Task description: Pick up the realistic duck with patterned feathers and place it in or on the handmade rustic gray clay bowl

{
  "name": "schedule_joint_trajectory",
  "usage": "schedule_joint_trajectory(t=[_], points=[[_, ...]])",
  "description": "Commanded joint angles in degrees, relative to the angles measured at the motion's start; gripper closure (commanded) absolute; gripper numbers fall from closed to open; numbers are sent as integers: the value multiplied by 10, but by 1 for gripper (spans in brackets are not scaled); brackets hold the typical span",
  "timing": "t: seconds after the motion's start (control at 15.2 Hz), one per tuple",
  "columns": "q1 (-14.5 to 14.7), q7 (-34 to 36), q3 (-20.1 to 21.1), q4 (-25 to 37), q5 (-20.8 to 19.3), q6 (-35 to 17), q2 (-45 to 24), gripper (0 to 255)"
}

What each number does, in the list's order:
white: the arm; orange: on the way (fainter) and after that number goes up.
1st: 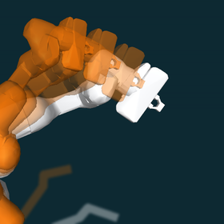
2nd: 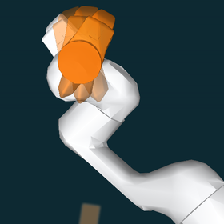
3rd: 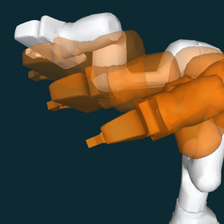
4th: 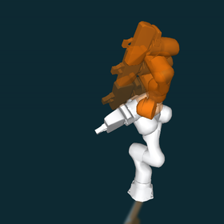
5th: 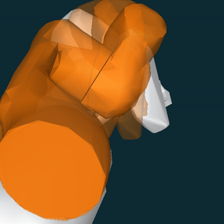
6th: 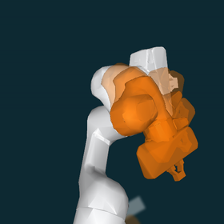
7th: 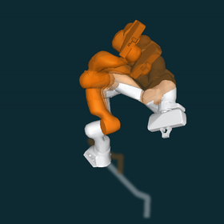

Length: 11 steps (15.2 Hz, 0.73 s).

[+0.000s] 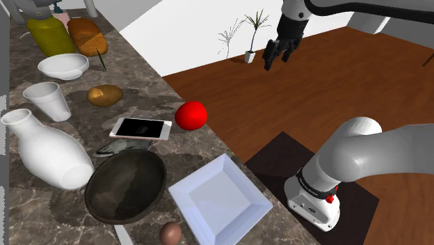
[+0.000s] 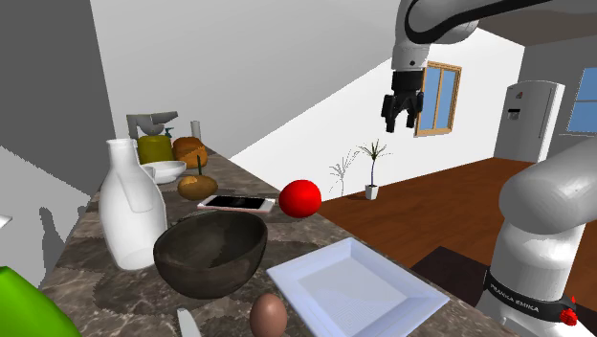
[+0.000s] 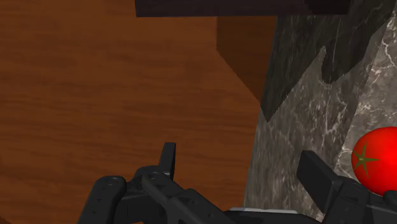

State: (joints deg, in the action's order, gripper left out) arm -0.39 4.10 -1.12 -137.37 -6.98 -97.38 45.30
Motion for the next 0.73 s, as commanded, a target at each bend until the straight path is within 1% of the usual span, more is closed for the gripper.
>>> schedule_joint_trajectory(t=[0.0, 0.33, 0.66], points=[[0, 0, 0, 0, 0, 0, 0, 0], [7, 117, 57, -45, 64, -18, 20, 0], [18, 234, 119, -69, 133, -50, 15, 0]])
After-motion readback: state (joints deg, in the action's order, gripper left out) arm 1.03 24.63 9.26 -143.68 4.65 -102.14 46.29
